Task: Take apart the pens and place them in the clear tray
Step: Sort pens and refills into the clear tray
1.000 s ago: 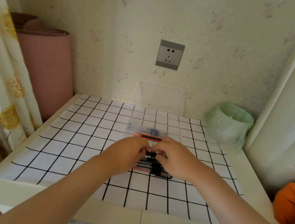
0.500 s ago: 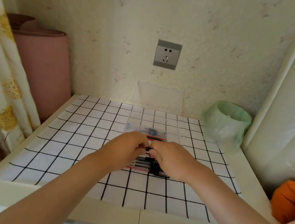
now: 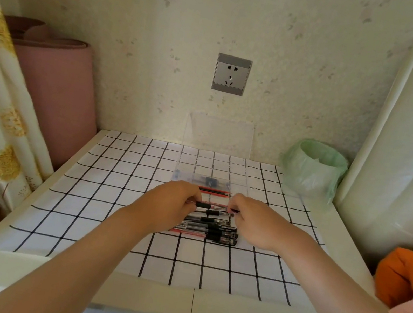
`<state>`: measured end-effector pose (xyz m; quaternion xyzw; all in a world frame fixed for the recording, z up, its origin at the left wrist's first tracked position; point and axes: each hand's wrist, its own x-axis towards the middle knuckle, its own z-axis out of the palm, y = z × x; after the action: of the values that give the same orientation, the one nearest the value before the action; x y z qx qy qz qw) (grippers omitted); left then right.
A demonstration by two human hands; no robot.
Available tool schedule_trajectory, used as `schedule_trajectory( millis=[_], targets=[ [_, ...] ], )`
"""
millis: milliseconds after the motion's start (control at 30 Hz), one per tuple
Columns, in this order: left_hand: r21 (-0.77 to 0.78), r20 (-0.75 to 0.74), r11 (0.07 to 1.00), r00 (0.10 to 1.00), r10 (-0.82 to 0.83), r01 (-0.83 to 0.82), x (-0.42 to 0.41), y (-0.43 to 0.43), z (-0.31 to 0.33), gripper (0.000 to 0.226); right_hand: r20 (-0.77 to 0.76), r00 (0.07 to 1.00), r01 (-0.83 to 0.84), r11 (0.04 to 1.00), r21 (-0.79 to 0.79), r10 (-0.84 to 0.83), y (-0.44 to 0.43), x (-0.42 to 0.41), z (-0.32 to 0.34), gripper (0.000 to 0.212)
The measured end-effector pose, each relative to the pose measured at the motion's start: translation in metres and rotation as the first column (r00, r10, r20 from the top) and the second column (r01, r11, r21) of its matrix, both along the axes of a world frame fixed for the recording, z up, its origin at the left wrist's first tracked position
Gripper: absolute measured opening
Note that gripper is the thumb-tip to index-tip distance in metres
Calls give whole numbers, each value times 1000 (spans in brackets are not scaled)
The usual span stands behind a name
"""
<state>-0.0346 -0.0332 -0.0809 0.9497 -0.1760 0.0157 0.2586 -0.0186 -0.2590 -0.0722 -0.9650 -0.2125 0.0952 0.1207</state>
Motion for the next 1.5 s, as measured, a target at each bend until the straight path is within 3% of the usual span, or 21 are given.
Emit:
schedule_trajectory(
  millis=[100, 300, 500, 667, 800, 1000, 1300, 1433, 1500],
  targets=[
    [8, -19, 1000, 1000, 3, -3, -1, 0, -1, 15, -27, 998, 46, 996, -78, -48, -16, 8, -7, 34],
    [43, -31, 999, 1000, 1, 0, -2, -6, -1, 13, 14, 999, 43, 994, -103, -42, -24, 8, -16, 33],
    [51, -46, 999, 999, -12, 14, -2, -7, 0, 15, 63, 997, 50, 996, -71, -45, -19, 6, -9, 34],
    [49, -36, 999, 999, -14, 15, -2, -10, 3, 18, 196, 980, -43, 996, 81, 27, -1, 2, 2, 26],
    [48, 2, 998, 999, -34, 34, -4, -9, 6, 17, 158, 980, -132, 990, 47, 123, 14, 1, 2, 29],
    [110, 9, 993, 999, -44, 42, -1, -5, 6, 21, 49, 989, -137, 990, -19, 138, 19, 1, 7, 30],
    [123, 2, 990, 997, -73, 72, 2, -1, 0, 22, 198, 977, -73, 996, -42, 80, 27, 3, 7, 17],
    [125, 10, 992, 999, -38, 36, 3, 0, 0, 22, 194, 979, -66, 998, 15, 62, 27, 3, 5, 36],
    [126, 26, 992, 999, -20, 17, 4, 1, 1, 22, 174, 980, -100, 994, 31, 93, 27, 4, 3, 33]
  ],
)
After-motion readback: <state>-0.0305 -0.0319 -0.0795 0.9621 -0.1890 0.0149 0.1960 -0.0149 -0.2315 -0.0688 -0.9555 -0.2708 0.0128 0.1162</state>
